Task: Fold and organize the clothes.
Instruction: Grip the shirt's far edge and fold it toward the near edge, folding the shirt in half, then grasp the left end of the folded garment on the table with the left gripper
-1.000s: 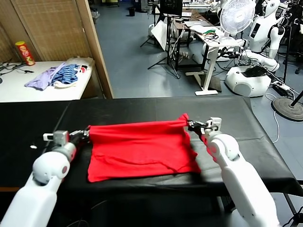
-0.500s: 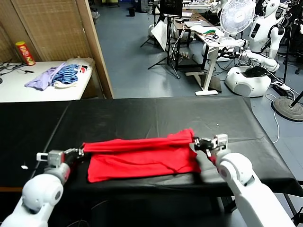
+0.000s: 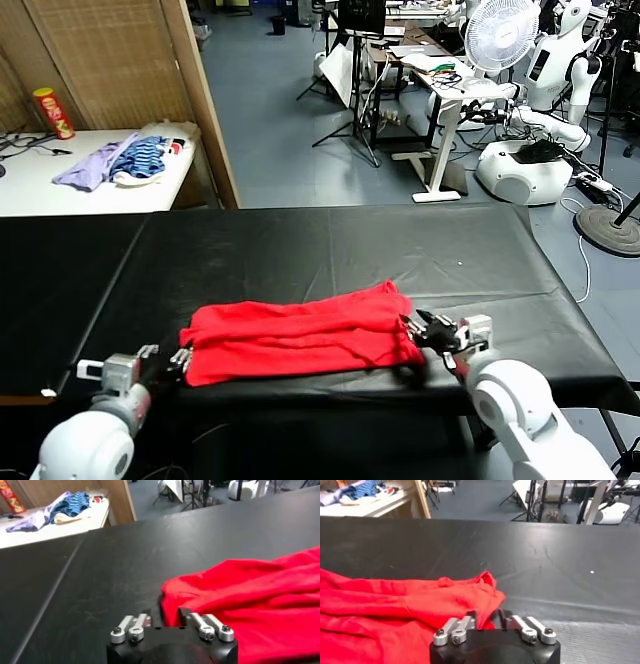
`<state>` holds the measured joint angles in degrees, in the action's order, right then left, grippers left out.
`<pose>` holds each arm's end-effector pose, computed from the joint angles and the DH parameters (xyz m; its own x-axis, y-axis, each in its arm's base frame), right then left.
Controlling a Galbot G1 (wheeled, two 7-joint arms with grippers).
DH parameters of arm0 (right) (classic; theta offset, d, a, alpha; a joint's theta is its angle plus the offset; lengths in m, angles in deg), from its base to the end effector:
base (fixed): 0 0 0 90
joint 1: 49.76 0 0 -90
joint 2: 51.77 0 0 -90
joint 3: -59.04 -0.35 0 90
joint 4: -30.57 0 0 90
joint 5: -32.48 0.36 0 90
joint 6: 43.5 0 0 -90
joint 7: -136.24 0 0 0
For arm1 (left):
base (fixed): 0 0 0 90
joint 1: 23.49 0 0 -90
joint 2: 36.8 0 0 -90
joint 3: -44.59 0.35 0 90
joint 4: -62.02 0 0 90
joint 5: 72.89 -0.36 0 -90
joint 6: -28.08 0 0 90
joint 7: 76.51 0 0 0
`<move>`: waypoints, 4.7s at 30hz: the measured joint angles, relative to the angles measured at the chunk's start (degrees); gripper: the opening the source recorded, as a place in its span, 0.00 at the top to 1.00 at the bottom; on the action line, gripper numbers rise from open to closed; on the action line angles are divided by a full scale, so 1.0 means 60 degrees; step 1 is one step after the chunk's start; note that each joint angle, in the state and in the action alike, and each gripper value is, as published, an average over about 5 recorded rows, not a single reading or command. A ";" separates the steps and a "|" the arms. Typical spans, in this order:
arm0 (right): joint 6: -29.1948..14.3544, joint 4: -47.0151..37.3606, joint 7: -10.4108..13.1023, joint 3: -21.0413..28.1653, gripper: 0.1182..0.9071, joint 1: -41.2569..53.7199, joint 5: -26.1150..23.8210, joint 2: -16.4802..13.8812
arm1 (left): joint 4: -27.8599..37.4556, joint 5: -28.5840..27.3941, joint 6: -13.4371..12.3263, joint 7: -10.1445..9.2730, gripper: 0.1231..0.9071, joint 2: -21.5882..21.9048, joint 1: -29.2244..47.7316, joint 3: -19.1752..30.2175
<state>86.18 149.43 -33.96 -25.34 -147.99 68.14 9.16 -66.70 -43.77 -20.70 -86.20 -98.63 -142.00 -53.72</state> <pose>0.2863 -0.0586 -0.2122 -0.8788 -0.1989 0.4337 -0.1997 0.9789 0.0444 0.2009 0.0947 -0.2125 -0.8540 0.0018 0.5203 0.0557 0.9946 0.0881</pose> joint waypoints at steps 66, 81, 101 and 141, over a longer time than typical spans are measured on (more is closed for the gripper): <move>-0.1293 -0.3670 0.0513 0.1573 0.15 0.2041 -0.2511 0.2988 | 0.4092 -0.1749 -0.2646 0.0068 0.98 -0.1492 0.2915 0.1164; -0.1987 -0.4212 0.0774 0.1492 0.96 0.2100 -0.2805 0.3219 | 0.4171 -0.1704 -0.2593 0.0075 0.98 -0.1486 0.2982 0.1151; -0.2593 -0.2792 0.0055 0.0740 0.40 0.1030 -0.3278 0.2363 | 0.4119 -0.1579 -0.2768 0.0240 0.57 -0.1528 0.3062 0.1035; -0.2510 -0.0573 0.0108 0.0395 0.14 -0.0428 -0.3218 0.2230 | 0.3357 -0.1244 -0.2285 0.0587 0.99 -0.1893 0.1947 0.0843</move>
<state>71.12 146.00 -33.31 -22.97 -150.55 48.83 22.54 -46.56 -51.23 -34.41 -82.68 -109.99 -130.32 -48.66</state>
